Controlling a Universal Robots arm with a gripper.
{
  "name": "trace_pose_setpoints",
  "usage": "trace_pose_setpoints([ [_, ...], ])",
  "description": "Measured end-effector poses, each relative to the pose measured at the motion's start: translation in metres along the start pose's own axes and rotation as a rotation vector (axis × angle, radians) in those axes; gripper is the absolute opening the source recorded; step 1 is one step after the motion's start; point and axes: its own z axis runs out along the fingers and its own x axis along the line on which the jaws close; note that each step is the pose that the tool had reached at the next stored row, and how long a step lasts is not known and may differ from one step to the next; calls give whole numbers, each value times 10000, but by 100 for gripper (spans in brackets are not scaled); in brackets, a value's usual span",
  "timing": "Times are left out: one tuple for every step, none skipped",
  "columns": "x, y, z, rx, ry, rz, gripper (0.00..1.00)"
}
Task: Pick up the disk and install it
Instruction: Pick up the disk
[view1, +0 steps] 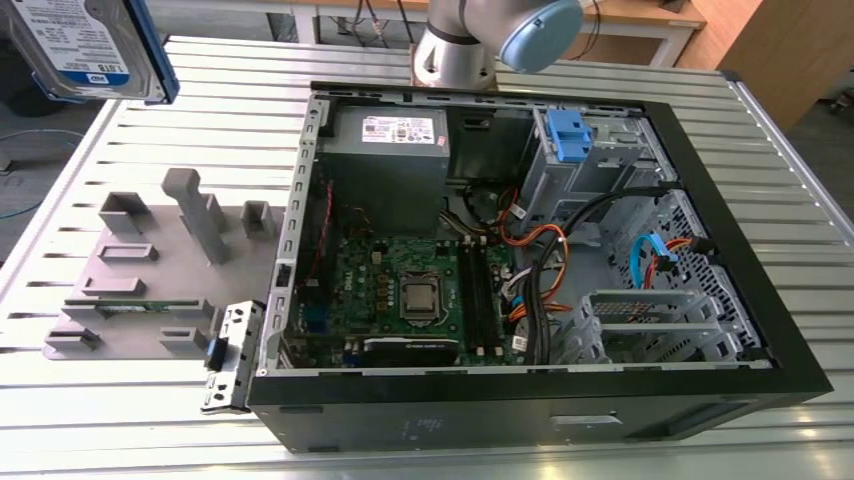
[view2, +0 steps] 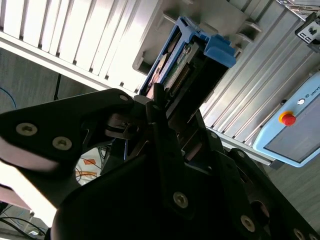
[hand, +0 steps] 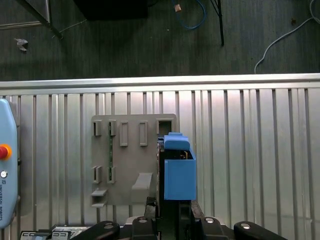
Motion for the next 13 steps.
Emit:
trace_pose_setpoints([
  [0,-7,0,1,0,1,35],
  [-1,-15,0,0,0,0,35],
  [-1,-22,-1,0,0,0,35],
  [-1,-29,-1,0,0,0,35],
  [-1,-36,-1,0,0,0,35],
  [-2,-42,-1,1,0,0,35],
  [-2,-49,-1,0,0,0,35],
  [-2,-55,-2,0,0,0,35],
  [-2,-61,-2,0,0,0,35],
  [-3,-67,-2,1,0,0,35],
  [-3,-73,-1,1,-1,0,35],
  [-3,-79,-2,0,0,1,35],
  [-3,-86,-2,0,0,1,35],
])
